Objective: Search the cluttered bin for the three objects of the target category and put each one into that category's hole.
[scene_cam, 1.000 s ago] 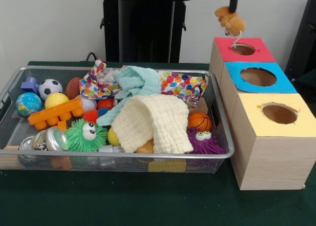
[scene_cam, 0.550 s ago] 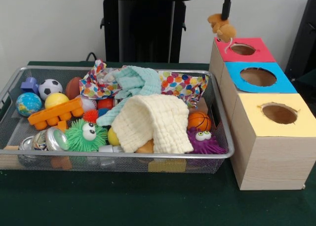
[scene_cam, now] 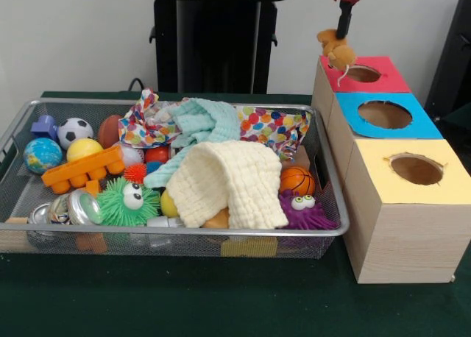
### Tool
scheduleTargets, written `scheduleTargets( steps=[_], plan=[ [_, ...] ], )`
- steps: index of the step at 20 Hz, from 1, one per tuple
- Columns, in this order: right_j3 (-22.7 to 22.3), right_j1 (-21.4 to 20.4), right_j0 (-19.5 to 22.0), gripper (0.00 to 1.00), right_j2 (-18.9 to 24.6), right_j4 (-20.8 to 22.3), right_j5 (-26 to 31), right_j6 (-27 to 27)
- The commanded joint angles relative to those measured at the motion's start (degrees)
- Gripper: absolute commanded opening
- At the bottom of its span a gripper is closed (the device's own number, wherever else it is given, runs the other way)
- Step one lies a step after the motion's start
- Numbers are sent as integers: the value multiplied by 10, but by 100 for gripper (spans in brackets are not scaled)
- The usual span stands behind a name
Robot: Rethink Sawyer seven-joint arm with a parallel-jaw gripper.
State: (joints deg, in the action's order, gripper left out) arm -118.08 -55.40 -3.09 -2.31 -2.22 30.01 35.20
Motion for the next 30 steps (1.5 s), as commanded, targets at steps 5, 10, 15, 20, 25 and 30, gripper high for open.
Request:
scheduleTargets(
  steps=[5,10,15,20,25,30],
  plan=[
    [3,87,-18,0,-6,-25,-75,236],
    [19,105,-50,0,-10,-37,-61,268],
    [24,104,-67,0,-19,-47,-42,289],
    [40,108,-90,0,-26,-55,-18,308],
    [42,115,-111,0,-30,-59,-24,329],
    [58,111,-116,0,-28,-55,-9,328]
  ],
)
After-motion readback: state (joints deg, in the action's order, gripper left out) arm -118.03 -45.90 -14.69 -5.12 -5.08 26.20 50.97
